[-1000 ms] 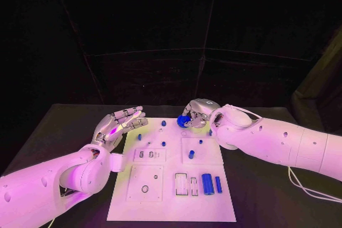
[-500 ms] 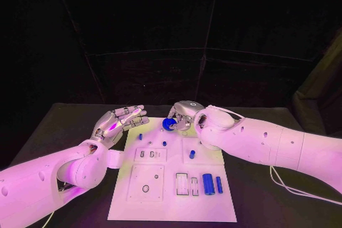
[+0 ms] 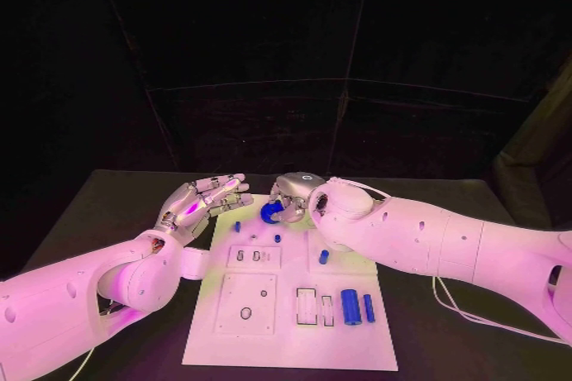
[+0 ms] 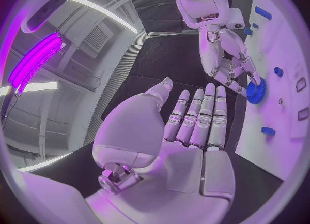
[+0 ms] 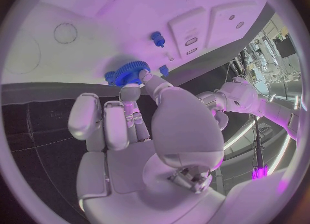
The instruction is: Assemble the parts on the task board
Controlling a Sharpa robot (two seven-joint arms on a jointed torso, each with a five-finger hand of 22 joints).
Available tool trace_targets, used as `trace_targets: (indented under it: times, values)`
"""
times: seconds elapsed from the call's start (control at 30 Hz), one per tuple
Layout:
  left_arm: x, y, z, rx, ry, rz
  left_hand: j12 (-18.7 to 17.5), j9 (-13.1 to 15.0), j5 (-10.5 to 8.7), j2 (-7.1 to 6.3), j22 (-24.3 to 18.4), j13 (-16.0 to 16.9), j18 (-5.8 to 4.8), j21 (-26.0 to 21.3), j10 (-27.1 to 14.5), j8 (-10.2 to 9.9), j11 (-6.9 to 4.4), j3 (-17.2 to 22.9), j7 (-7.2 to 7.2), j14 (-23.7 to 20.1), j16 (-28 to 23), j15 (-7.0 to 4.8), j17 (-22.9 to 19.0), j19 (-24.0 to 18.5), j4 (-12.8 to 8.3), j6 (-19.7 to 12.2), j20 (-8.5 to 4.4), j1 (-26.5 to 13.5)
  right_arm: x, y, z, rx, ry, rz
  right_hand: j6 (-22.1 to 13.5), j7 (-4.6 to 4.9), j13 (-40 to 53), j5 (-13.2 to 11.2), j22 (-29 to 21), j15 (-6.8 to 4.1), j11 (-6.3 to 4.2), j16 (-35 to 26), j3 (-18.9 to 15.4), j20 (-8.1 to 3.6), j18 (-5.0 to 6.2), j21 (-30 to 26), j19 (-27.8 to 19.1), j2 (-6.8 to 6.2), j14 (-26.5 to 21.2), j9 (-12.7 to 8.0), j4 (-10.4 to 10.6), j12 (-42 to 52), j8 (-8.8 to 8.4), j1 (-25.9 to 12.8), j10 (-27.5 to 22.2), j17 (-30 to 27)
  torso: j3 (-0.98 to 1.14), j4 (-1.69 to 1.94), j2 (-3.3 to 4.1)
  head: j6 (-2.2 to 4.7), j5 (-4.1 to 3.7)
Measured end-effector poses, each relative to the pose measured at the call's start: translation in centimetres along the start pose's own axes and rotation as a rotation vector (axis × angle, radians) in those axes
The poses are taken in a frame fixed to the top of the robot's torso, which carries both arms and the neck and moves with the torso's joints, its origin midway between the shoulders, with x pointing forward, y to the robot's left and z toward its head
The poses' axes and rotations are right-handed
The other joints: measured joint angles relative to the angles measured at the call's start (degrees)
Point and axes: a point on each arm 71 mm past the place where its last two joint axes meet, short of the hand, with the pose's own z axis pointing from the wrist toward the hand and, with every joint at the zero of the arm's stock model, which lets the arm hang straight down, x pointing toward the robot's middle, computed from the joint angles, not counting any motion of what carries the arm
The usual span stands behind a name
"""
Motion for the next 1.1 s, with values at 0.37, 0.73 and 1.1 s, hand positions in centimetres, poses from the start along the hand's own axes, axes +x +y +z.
trace_targets:
  times: [0.37, 0.73, 1.1]
  values:
    - [0.1, 0.0, 0.1, -0.001, 0.005, -0.003, 0.00, 0.00, 0.00, -0.03, 0.00, 0.00, -0.01, 0.00, 0.00, 0.00, 0.00, 0.00, 0.00, 0.21, 0.00, -0.21, -0.01, 0.20, 0.00, 0.40, 0.20, 0.00, 0.5, 0.0, 0.2, 0.012, 0.018, -0.015, 0.55, 0.04, -0.43, 0.09, -0.10, 0.00, 0.34, 0.00, 0.00, 0.03, 0.00, 0.00, -0.03, -1.43, 0.00, 0.00, 0.00, -1.13, -1.06, -1.43, -0.34, -0.52, 0.07, -0.04, 0.04, -0.14, 0.09]
    - [0.0, 0.0, 0.1, -0.004, 0.004, -0.003, -0.01, -0.01, 0.00, -0.03, -0.05, -0.01, -0.01, 0.00, 0.00, 0.00, 0.00, 0.16, 0.00, 0.21, 0.00, -0.21, -0.01, 0.40, -0.16, 0.40, 0.00, 0.00, 0.7, -0.1, 0.2, 0.013, 0.029, -0.028, -3.60, 0.95, -1.87, 1.35, -0.43, 1.04, 1.64, 0.00, -8.02, 1.38, 0.01, 0.00, -0.13, -4.29, 0.00, -0.26, 4.81, -3.51, -4.04, -7.65, -1.65, -0.03, 0.08, -0.14, 0.01, -0.20, 0.20]
    - [-0.1, 0.1, 0.1, -0.006, 0.000, -0.001, -0.01, -0.01, 0.00, -0.03, -0.04, -0.01, -0.01, 0.00, 0.00, 0.00, 0.00, 0.16, 0.00, 0.21, 0.00, -0.21, -0.02, 0.40, -0.16, 0.40, 0.00, 0.00, 0.1, -1.4, -1.3, 0.008, -0.019, 0.000, -3.14, 0.84, 0.89, 6.88, -0.10, 1.24, 1.96, 0.00, -15.18, 1.45, 0.01, 0.23, -0.20, -2.05, 0.20, -0.02, 9.78, -0.78, -4.04, -9.27, -1.33, 0.66, 0.15, -0.24, -0.04, -0.05, 0.09]
